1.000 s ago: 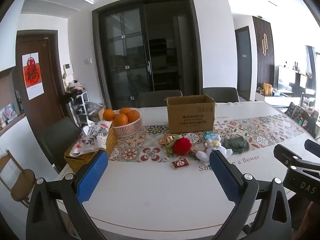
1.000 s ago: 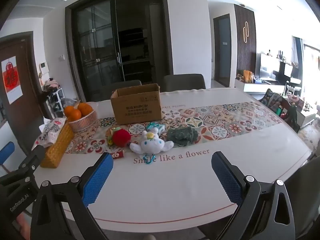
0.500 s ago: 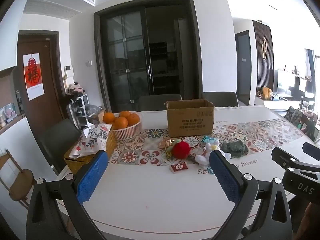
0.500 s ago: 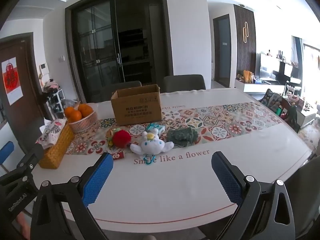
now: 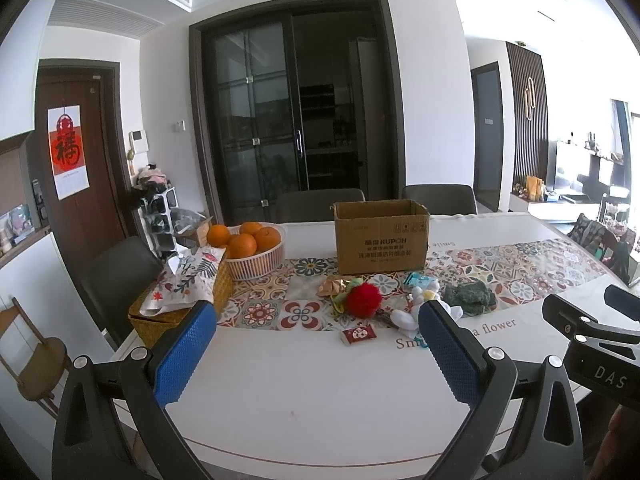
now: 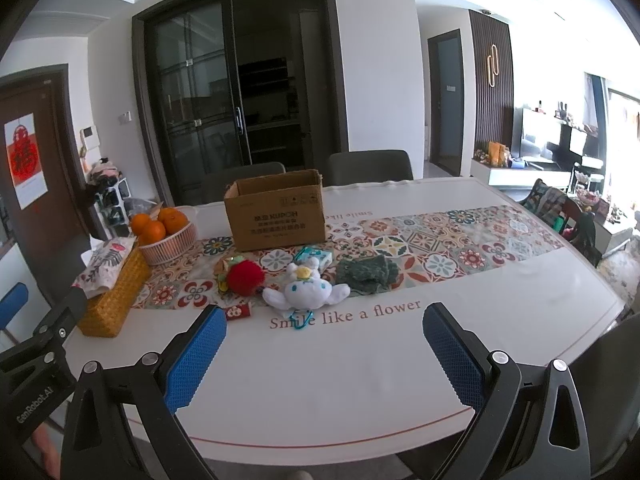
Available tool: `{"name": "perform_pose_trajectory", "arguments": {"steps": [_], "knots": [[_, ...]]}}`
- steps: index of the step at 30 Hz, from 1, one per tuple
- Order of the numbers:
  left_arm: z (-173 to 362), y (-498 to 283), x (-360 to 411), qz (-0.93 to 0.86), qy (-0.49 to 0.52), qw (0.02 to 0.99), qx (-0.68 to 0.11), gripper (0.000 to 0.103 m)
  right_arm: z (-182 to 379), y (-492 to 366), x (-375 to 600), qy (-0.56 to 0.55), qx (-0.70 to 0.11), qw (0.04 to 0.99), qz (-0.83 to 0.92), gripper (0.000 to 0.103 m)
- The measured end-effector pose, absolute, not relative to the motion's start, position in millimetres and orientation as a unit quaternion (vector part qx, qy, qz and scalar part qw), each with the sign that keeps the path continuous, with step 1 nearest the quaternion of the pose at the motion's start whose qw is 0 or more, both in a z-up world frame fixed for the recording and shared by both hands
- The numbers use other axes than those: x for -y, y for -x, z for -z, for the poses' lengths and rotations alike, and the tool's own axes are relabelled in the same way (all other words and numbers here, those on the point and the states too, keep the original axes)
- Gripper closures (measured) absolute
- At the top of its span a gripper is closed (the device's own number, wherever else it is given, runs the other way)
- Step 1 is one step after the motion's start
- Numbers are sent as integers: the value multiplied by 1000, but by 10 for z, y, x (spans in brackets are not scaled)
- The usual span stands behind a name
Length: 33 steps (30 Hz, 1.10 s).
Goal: Organize soft objects
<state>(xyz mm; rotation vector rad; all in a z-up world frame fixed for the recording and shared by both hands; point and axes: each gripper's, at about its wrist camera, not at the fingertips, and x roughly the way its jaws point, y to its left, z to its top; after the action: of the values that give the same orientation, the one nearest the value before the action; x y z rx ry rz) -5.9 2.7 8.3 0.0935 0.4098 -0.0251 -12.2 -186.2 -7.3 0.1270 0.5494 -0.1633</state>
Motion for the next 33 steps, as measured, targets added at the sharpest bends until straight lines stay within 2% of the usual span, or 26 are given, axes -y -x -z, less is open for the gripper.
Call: {"name": "perform_pose_trajectory", "arguments": {"steps": [33], "knots": [[-83,69,-29,13,-45,978,-203,0,46,118,1842,-63,-269,958,80,3]]}}
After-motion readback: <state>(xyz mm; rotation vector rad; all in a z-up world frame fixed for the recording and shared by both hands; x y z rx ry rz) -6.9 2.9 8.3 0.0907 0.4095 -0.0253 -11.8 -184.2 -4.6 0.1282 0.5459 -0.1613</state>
